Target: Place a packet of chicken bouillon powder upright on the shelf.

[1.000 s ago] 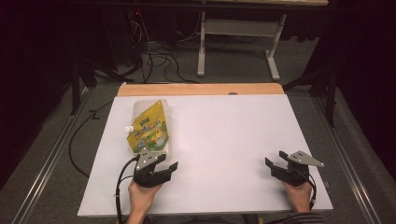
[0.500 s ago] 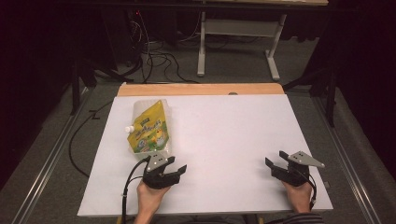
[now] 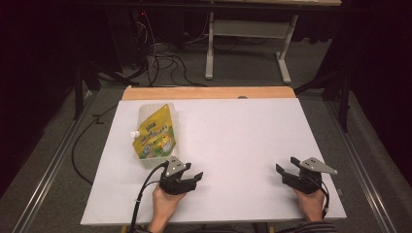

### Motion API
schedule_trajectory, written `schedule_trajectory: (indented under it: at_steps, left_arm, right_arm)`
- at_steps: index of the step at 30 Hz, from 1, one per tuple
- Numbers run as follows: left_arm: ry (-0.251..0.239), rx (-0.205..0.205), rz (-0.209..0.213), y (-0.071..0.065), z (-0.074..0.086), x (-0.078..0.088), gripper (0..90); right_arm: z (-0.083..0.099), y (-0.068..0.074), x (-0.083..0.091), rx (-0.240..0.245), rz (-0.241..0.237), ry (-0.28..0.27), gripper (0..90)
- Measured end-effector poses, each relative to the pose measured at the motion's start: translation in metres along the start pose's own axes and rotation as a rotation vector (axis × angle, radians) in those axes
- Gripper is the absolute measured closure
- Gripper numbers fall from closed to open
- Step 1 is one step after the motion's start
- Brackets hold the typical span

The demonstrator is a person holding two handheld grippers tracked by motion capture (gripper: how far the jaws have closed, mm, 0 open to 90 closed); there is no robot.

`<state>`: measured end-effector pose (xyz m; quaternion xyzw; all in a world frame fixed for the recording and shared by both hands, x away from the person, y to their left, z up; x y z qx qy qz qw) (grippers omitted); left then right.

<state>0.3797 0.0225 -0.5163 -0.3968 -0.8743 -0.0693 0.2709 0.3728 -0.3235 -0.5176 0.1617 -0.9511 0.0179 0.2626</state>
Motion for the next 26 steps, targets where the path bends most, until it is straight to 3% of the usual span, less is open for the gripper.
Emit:
schedule_trajectory:
  at_steps: [10, 13, 17, 26]
  left_arm:
    - [-0.015, -0.006, -0.013, -0.002, -0.003, -0.010, 41.0]
    - [-0.028, -0.023, -0.050, -0.001, -0.003, -0.011, 41.7]
    - [-0.012, -0.049, -0.060, -0.005, -0.001, -0.016, 41.9]
    - [-0.006, -0.058, -0.054, -0.007, 0.000, -0.016, 42.7]
  right_arm:
    - [0.000, 0.000, 0.000, 0.002, 0.003, 0.003, 32.6]
    - [0.000, 0.000, 0.000, 0.004, 0.001, 0.003, 32.6]
    - [0.000, 0.000, 0.000, 0.004, 0.001, 0.003, 32.5]
    - [0.000, 0.000, 0.000, 0.007, 0.001, 0.003, 32.5]
Point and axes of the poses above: each handheld gripper's, and its own axes: x roughly backward along the jaws, z roughly out of its underside, y roughly to its left, the point moved 8 cm from there along -x, roughly forward along the jaws, and after that the axes turned 3 degrees about -x, right-handed, at the moved point
